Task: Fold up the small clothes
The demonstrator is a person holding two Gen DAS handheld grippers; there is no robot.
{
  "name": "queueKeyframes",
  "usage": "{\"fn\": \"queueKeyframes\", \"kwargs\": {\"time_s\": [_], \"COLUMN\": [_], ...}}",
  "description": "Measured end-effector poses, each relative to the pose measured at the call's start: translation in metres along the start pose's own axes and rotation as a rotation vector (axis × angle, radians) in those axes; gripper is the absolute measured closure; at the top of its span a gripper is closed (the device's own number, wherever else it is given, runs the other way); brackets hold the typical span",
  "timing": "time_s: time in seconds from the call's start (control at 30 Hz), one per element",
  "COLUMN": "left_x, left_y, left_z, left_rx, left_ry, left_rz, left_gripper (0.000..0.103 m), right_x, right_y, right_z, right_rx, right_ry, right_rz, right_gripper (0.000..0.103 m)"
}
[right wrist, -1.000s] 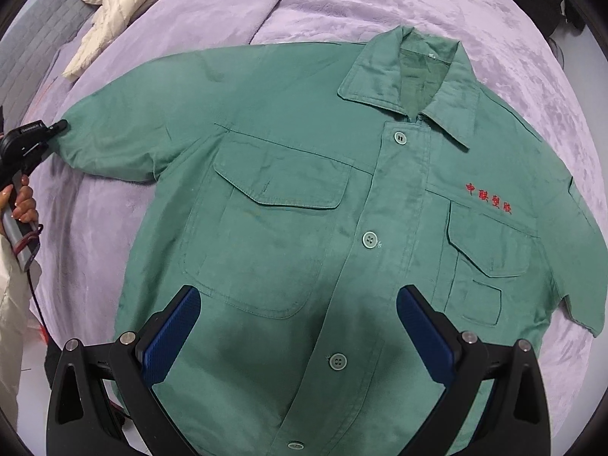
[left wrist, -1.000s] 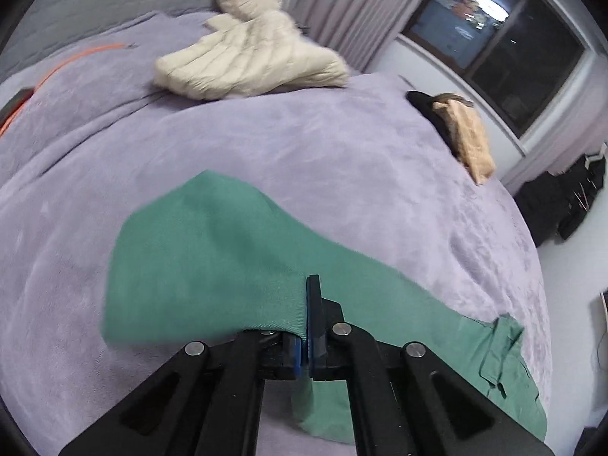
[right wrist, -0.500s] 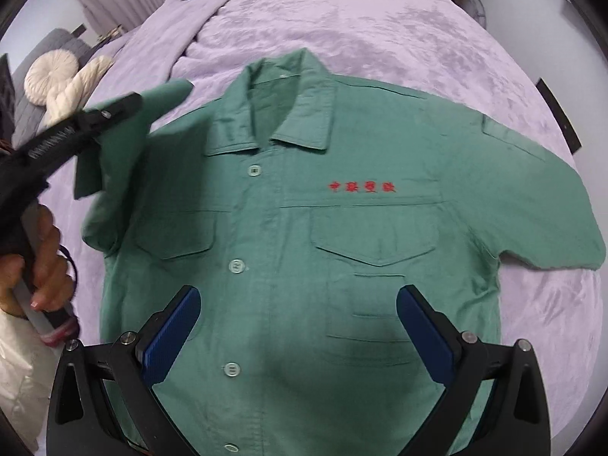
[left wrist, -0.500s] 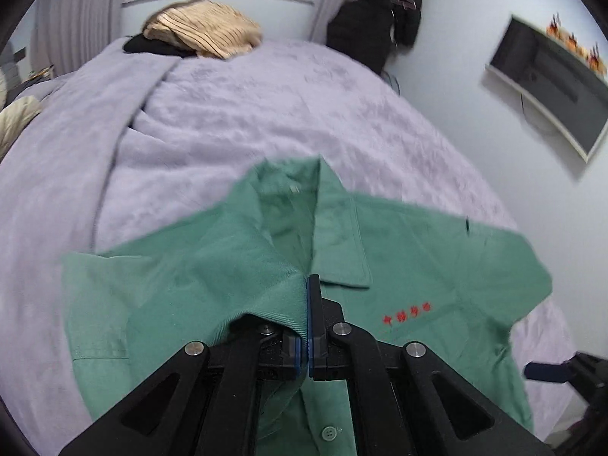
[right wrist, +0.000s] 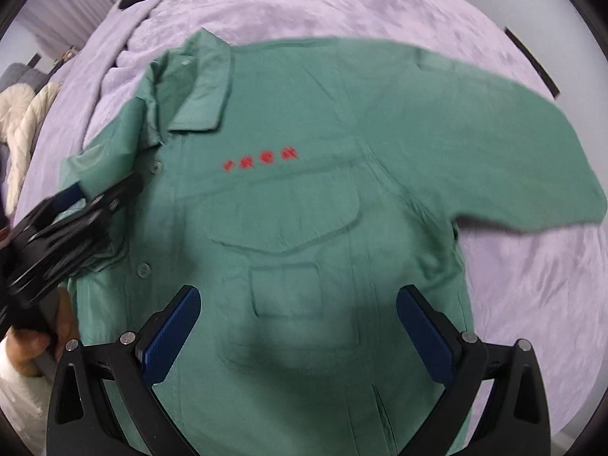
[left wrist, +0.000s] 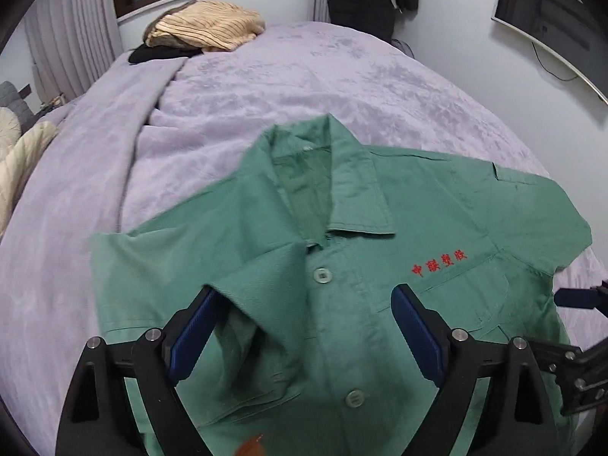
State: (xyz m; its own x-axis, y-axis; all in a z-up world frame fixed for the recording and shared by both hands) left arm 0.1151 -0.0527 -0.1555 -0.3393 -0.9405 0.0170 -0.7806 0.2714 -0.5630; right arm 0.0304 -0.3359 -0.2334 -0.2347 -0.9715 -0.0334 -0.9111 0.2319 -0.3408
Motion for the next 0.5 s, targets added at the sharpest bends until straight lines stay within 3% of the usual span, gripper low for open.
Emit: {"fn": "queueKeyframes", "kwargs": {"time_s": [0.07, 0.23, 0.33, 0.5], "left_x": [-0.040, -0.148, -0.179, -0.185], "left_y": [0.004, 0.026, 0.040, 0.044], "left_z": [-0.012, 0.006, 0.036, 0.078], "left_rx": [-0.015, -0.128, -0.222, -0.272], "left_ry": [-0.047, -0.180, -0.141, -0.095], "left_rz": [-0.072, -0.243, -0.340, -0.378], "left_gripper": [0.012, 0.012, 0.012, 0.012], "right_x": [-0.025, -0.109, -0.150, -0.196], "right_y": [-0.014, -0.037, -0.037, -0.037], "right_z": [-0.002, 0.012, 0.031, 0.078], "right_rx": [0.041, 0.146, 0.166, 0.187], "right_ry": [0.013, 0.095, 0.122, 0.223], "right_rz": [-0.110, -0.501, -0.667, -0.881], "right_gripper": [0.000, 0.000, 0.000, 0.001]}}
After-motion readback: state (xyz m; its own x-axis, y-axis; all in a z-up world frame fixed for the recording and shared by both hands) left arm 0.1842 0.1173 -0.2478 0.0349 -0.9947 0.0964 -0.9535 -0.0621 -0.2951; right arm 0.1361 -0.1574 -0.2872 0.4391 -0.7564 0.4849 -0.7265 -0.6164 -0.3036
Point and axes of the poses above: each gripper's, at about its wrist camera, not at the fingertips, and z roughly the way its jaws point, x to its right, y to its underside, the point moved 9 cm from there along z, roughly the way its jaws point, and after that the axes turned 2 degrees about -y, right-handed, at the moved point
